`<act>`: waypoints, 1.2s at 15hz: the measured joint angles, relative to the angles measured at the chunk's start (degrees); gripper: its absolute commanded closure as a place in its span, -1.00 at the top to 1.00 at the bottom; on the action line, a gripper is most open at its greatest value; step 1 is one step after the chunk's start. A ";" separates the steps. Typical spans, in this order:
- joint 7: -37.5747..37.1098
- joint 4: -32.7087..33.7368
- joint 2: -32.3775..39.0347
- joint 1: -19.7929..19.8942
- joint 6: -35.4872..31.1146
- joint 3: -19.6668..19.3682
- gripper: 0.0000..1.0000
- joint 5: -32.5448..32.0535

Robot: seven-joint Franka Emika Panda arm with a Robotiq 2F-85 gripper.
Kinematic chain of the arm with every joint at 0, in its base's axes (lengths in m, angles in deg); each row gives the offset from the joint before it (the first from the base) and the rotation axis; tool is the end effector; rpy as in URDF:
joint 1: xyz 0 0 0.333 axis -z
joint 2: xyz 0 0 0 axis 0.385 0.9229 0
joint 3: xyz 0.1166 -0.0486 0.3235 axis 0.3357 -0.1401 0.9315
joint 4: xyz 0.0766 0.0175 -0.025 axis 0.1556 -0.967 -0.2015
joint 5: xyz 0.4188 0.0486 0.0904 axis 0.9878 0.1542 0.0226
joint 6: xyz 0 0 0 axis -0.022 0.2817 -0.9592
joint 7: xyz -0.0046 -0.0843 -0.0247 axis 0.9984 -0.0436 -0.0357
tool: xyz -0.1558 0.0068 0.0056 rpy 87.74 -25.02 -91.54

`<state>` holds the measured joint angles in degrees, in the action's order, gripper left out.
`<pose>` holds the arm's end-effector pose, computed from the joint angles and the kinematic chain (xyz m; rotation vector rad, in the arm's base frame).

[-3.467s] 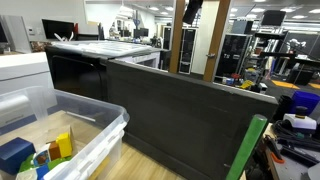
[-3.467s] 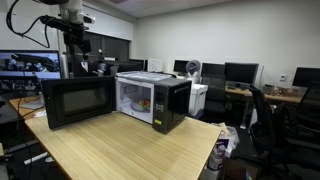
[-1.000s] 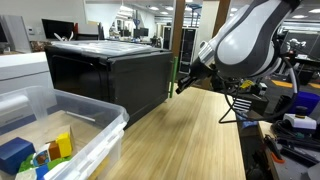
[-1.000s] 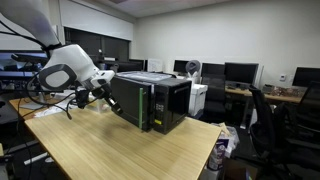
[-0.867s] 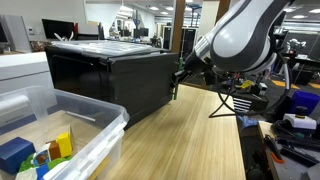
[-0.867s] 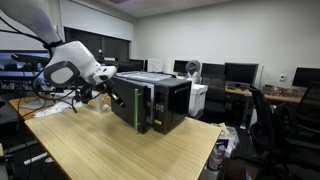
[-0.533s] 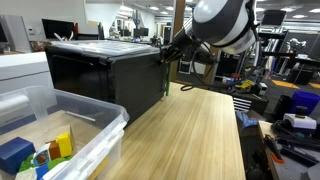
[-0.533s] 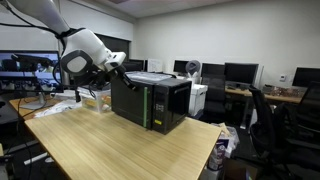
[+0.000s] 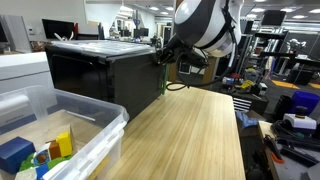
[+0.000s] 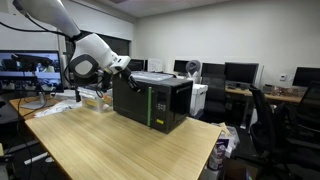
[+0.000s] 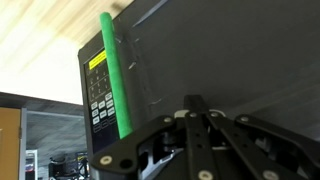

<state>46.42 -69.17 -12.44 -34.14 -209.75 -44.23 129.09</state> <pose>0.5713 -0.0821 0.2940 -2.6773 0.9925 -1.2214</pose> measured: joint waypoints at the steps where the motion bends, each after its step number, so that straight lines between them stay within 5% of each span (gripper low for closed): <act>1: 0.19 -0.34 0.97 -1.90 0.39 -1.56 -0.32 0.94; 5: 1.85 -7.86 3.65 -5.50 5.11 -4.10 0.22 2.58; 10: 2.81 -14.75 4.32 -12.06 6.96 -14.76 0.94 4.08; 12: 5.63 -14.77 3.95 -17.96 14.43 -24.79 1.00 2.67; 14: 6.79 -14.69 3.51 -19.38 16.94 -27.11 1.00 0.38; 18: 7.36 -12.63 1.20 -25.58 27.05 -37.63 1.00 -15.54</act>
<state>53.78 -81.80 -11.24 -59.72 -182.70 -81.85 113.55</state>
